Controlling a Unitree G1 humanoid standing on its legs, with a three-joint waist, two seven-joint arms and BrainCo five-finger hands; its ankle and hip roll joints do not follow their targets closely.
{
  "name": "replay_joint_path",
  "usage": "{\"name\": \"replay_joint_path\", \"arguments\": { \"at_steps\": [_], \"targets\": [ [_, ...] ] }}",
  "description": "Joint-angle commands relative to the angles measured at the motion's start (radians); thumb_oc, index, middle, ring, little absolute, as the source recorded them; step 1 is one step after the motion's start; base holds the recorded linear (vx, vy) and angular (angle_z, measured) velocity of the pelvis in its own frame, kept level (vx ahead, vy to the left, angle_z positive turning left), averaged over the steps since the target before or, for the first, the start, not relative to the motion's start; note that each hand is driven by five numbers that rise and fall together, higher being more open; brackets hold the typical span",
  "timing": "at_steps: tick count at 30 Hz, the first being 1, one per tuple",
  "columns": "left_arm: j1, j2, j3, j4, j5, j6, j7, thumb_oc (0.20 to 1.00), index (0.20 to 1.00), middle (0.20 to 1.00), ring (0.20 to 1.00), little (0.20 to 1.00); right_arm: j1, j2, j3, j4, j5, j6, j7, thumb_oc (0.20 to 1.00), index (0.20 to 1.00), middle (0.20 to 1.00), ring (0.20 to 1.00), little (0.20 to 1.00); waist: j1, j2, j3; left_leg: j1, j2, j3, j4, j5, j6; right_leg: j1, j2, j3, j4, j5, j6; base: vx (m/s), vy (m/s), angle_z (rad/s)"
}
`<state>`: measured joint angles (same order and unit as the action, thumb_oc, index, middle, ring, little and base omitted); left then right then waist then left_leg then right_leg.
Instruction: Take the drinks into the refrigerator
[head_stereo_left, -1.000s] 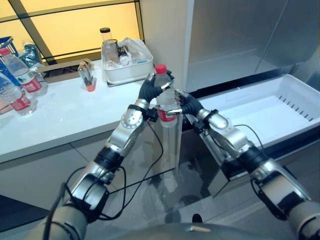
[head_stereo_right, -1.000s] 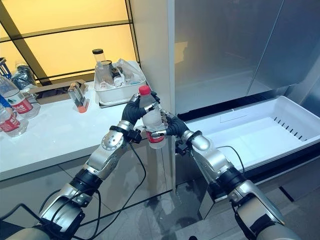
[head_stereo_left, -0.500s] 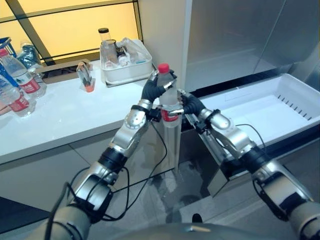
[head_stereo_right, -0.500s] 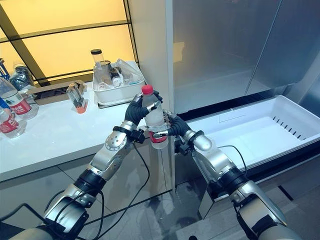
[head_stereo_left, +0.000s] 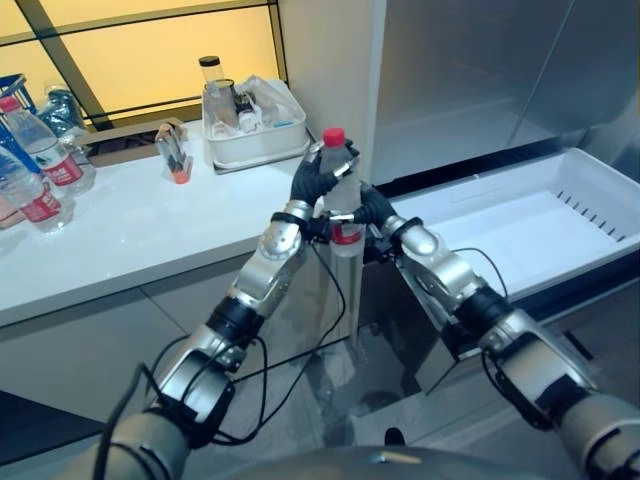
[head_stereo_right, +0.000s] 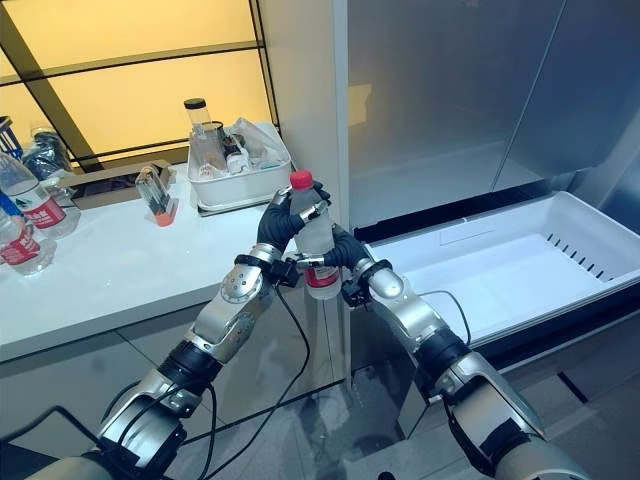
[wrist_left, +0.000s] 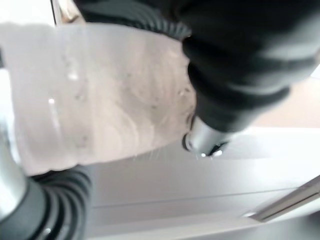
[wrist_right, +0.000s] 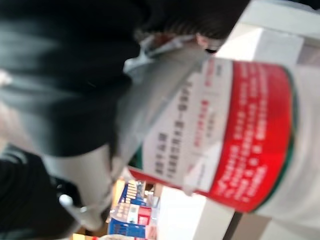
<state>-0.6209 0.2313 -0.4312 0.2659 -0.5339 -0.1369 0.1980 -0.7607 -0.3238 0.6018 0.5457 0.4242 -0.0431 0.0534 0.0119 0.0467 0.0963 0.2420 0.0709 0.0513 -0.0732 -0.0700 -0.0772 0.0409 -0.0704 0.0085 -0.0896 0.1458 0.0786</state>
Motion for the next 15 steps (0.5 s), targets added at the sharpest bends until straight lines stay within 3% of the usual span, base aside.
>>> {"name": "replay_joint_path", "arguments": {
  "at_steps": [1,2,3,8,15],
  "targets": [
    [-0.207,-0.127,-0.11,-0.078,-0.074,-0.11,-0.045,0.2,0.2,0.2,0.2,0.2,-0.217,0.161,0.051,0.18,-0.066,-0.02,-0.045,1.0,1.0,1.0,1.0,1.0,0.049,-0.041,-0.045,-0.075,-0.058,0.016,0.035,-0.012,0.091,0.007,0.005,0.003,0.166,-0.15,0.02,-0.01,0.002,0.07],
    [-0.207,-0.131,-0.115,-0.086,-0.085,-0.109,-0.046,0.2,0.2,0.2,0.2,0.2,-0.24,0.176,0.049,0.216,-0.077,-0.016,-0.059,0.57,0.57,0.57,0.57,0.57,0.052,-0.043,-0.045,-0.077,-0.058,0.015,0.035,-0.011,0.091,0.008,0.003,0.002,0.165,-0.149,0.02,-0.01,0.015,0.06],
    [-0.206,-0.136,-0.124,-0.112,-0.101,-0.107,-0.042,0.2,0.2,0.2,0.2,0.2,-0.285,0.203,0.04,0.302,-0.11,-0.008,-0.099,0.2,0.2,0.2,0.2,0.2,0.059,-0.043,-0.047,-0.08,-0.059,0.013,0.035,-0.01,0.092,0.006,0.002,0.002,0.163,-0.145,0.021,-0.02,0.022,0.04],
    [-0.207,-0.139,-0.128,-0.129,-0.106,-0.099,-0.04,0.2,0.2,0.2,0.2,0.2,-0.3,0.25,0.024,0.343,-0.093,-0.015,-0.131,0.2,0.2,0.2,0.2,0.2,0.069,-0.046,-0.044,-0.085,-0.063,0.01,0.031,-0.007,0.094,0.006,0.0,0.003,0.159,-0.141,0.022,0.0,0.0,0.0],
    [-0.173,-0.129,-0.121,-0.135,-0.105,-0.098,-0.039,0.2,0.2,0.2,0.2,0.2,-0.234,0.216,0.016,0.261,-0.07,-0.022,-0.125,0.2,0.2,0.2,0.2,0.2,0.073,-0.05,-0.043,-0.086,-0.065,0.006,0.026,-0.003,0.094,0.011,-0.005,-0.003,0.151,-0.138,0.024,0.0,0.002,0.01]
  ]
}}
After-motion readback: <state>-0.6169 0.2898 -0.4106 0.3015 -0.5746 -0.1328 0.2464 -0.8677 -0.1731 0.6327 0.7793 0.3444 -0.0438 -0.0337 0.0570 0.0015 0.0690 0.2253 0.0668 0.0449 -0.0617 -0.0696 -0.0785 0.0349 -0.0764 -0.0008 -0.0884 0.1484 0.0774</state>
